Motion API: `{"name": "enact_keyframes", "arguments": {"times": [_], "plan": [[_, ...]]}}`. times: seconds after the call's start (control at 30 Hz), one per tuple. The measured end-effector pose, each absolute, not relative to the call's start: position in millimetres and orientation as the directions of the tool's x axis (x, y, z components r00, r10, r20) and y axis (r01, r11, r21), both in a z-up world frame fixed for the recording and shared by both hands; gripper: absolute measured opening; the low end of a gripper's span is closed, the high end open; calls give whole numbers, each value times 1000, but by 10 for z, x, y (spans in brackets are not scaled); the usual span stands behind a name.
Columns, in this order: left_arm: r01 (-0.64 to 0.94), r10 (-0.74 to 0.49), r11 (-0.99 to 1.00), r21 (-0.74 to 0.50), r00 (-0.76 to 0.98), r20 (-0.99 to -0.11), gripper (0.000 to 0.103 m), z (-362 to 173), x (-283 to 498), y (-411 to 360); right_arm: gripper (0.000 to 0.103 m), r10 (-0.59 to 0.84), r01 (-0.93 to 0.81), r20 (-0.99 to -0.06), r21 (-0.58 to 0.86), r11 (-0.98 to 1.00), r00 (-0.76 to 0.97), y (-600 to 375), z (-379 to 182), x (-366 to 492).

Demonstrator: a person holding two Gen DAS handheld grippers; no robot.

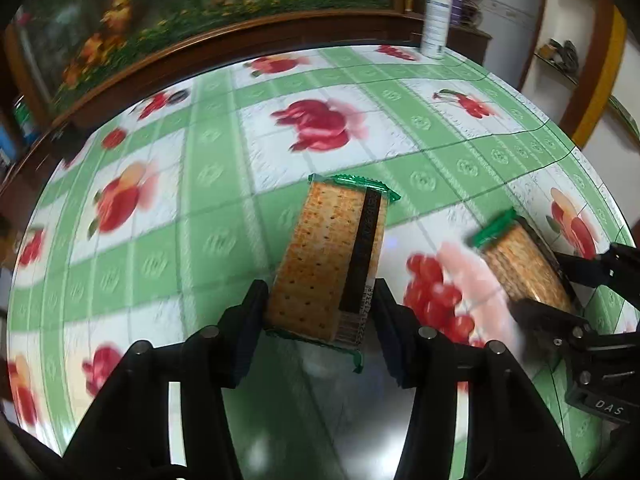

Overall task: Organize snacks
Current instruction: 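Grasp a green-ended cracker pack with right tool while left tool grasps another, then carry both green-ended cracker packs over the foam box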

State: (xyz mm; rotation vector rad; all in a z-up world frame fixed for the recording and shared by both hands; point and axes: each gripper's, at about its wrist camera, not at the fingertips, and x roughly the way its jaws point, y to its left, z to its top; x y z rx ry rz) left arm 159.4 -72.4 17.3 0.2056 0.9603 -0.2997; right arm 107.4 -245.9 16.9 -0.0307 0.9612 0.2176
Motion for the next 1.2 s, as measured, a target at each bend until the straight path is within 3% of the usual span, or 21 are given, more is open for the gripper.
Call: {"name": "enact_keyframes", "arguments": {"times": [0.53, 0.73, 0.87, 0.93, 1.0, 1.07, 1.1, 1.13, 1.2], "plan": [[260, -125, 966, 17, 520, -845, 52, 280, 221, -313, 47, 287, -300, -803, 142, 943, 522, -2215, 167, 258], [267, -131, 964, 4, 485, -865, 54, 148, 86, -327, 47, 303, -318, -802, 150, 936, 515, -2170, 167, 12], [249, -107, 968, 23, 495, -862, 61, 141, 194, -362, 48, 291, -312, -799, 137, 940, 526, -2144, 189, -16], [232, -106, 973, 18, 510, -854, 70, 166, 256, -365, 60, 261, -312, -802, 99, 945, 538, -2101, 205, 8], [215, -107, 977, 6, 509, -854, 72, 156, 313, -357, 61, 231, -307, -805, 64, 949, 546, -2063, 201, 52], [206, -105, 979, 1, 503, -858, 67, 118, 335, -351, 61, 238, -317, -809, 67, 946, 538, -2043, 172, 96], [208, -111, 978, -3, 507, -855, 52, 114, 321, -344, 59, 245, -326, -816, 74, 943, 523, -2027, 140, 120], [206, -100, 978, 11, 518, -850, 49, 133, 293, -339, 46, 241, -329, -821, 69, 942, 517, -2012, 120, 118], [205, -74, 978, 41, 522, -850, 49, 148, 255, -328, 47, 227, -339, -819, 43, 940, 526, -1992, 136, 71]]}}
